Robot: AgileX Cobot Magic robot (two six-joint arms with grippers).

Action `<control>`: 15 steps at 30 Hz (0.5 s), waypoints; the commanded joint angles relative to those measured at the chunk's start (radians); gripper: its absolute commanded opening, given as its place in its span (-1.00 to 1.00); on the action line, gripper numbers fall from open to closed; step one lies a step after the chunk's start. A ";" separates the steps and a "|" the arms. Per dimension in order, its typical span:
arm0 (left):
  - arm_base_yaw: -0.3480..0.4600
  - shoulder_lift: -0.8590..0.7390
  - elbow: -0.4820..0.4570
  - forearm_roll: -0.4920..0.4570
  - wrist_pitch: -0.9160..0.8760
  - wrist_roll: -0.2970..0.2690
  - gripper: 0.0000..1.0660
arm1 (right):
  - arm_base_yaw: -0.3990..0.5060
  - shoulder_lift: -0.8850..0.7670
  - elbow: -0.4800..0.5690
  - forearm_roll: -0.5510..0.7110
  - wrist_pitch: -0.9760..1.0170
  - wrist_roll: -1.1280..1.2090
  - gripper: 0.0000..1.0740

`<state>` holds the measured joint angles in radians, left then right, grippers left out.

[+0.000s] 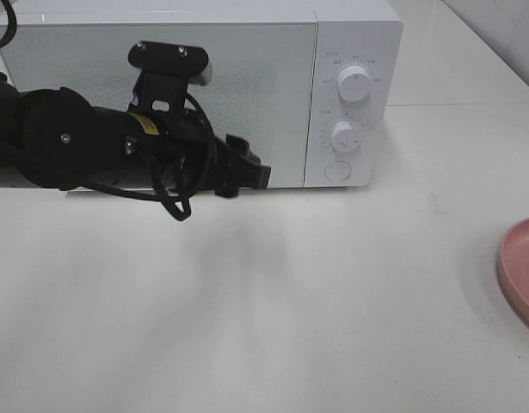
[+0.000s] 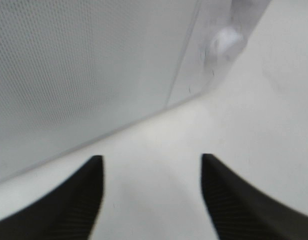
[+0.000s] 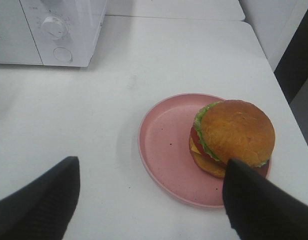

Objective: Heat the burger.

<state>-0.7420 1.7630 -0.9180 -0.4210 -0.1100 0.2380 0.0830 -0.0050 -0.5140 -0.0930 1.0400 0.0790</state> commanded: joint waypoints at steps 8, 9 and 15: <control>-0.005 -0.021 0.006 0.036 0.438 0.010 0.90 | -0.002 -0.024 0.002 -0.002 -0.006 -0.008 0.41; -0.005 -0.036 0.006 0.053 0.526 0.010 0.90 | -0.002 -0.024 0.002 -0.002 -0.006 -0.008 0.41; 0.005 -0.118 0.006 0.126 0.784 -0.030 0.90 | -0.002 -0.024 0.002 -0.002 -0.006 -0.008 0.41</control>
<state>-0.7400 1.6730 -0.9150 -0.3150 0.6080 0.2280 0.0830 -0.0050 -0.5140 -0.0930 1.0400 0.0790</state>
